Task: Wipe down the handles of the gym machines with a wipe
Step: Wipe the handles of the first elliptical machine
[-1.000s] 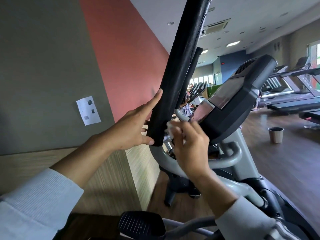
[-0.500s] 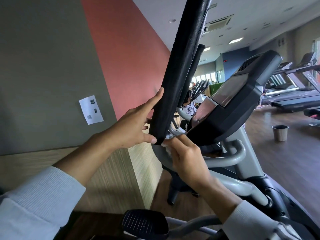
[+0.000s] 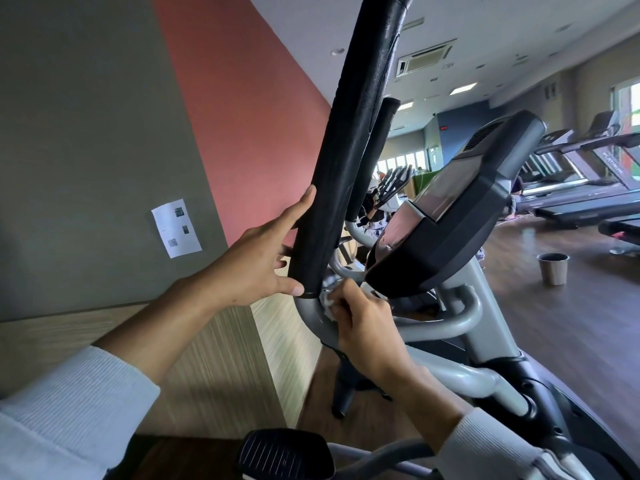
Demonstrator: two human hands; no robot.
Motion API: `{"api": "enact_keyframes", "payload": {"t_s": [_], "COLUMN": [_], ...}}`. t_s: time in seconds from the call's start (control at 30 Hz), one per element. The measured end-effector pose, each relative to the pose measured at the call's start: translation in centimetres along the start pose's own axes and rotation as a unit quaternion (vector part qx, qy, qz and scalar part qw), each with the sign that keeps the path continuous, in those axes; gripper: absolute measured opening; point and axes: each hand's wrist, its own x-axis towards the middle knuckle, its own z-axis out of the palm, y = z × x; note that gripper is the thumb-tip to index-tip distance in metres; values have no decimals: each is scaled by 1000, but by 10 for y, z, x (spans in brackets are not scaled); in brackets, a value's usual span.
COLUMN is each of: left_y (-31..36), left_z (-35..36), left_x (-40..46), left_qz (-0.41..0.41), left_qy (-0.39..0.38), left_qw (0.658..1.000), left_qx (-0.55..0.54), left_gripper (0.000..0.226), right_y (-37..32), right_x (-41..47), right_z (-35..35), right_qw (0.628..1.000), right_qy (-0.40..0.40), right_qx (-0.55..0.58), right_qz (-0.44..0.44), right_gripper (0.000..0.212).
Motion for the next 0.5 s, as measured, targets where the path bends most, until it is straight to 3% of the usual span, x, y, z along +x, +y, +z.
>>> {"api": "enact_keyframes", "payload": {"t_s": [0.07, 0.23, 0.5], "left_y": [1, 3, 4], "left_z": [0, 0, 1], "left_x": [0, -2, -2], "left_qz": [0, -2, -6], "left_qy": [0, -3, 11], "left_qw": [1000, 1000, 1000], "left_qx": [-3, 2, 22], "left_gripper": [134, 135, 135], "right_y": [0, -31, -46], "right_x": [4, 45, 52], "right_z": [-9, -35, -22], "right_qw": [999, 976, 977], "right_qy": [29, 216, 202], "right_qx": [-20, 10, 0], "right_qz": [-4, -35, -69], "right_gripper": [15, 6, 20]}}
